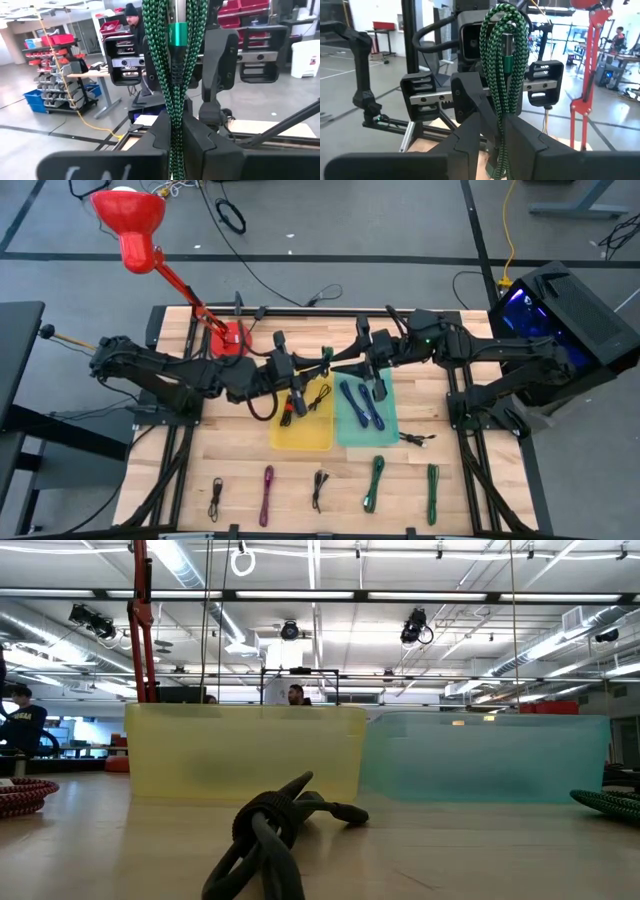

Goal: Pick & Place USB Port
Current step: Put the top green charger cable into the green bin

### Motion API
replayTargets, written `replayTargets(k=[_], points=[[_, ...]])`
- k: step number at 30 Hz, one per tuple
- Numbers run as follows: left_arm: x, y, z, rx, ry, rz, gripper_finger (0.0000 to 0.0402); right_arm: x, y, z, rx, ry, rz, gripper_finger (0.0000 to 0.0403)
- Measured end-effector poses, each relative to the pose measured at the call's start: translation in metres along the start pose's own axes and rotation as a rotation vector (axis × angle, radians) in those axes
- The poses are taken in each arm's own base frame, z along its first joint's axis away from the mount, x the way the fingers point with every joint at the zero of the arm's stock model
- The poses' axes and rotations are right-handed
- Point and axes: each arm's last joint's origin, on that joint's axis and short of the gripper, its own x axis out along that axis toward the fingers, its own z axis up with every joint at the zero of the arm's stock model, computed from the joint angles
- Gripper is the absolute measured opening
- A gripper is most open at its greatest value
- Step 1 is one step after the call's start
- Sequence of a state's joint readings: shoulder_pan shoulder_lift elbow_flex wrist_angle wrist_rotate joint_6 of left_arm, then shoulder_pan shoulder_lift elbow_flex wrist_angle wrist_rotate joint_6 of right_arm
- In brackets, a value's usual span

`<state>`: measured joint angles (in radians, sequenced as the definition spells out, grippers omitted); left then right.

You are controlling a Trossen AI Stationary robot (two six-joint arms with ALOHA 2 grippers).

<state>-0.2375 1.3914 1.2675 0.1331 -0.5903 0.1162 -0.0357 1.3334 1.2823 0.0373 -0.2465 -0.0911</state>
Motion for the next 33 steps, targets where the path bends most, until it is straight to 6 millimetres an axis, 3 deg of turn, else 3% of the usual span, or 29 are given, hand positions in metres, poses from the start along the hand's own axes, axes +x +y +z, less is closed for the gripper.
replayTargets(k=[21, 33], points=[[-0.002, -0.005, -0.002, 0.014, 0.019, -0.003, 0.0024, -0.001, -0.010, -0.004, -0.020, 0.038, -0.114, 0.0094], [0.001, -0.002, -0.004, 0.017, 0.023, -0.016, 0.0021, 0.006, -0.014, -0.008, -0.016, 0.007, -0.065, 0.0089]])
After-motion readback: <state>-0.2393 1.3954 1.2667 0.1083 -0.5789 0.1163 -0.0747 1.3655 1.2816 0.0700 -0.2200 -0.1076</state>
